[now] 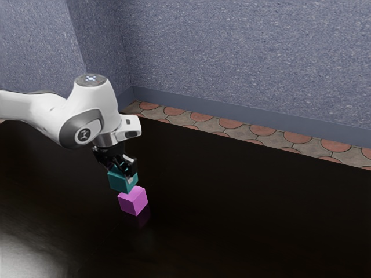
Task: Pick up the blue block with one arm, and put the blue block on the pink block with one arm
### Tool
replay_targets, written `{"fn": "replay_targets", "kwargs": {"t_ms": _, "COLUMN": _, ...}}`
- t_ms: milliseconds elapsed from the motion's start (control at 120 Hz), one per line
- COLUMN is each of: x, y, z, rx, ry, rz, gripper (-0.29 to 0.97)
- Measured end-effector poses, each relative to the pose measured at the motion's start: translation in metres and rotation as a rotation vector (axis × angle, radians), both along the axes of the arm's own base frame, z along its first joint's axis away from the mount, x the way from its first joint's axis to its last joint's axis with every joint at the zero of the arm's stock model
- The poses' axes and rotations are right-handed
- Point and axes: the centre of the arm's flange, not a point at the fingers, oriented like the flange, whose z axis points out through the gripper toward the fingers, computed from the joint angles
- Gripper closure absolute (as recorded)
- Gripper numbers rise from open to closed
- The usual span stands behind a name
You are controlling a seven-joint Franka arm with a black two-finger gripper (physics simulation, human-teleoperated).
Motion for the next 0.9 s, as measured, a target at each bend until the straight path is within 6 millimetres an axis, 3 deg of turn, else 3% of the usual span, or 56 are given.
{"fn": "replay_targets", "kwargs": {"t_ms": 900, "x": 0.0074, "y": -0.0002, "z": -0.0003, "rx": 0.025, "ry": -0.005, "rz": -0.011, "gripper": 0.36}}
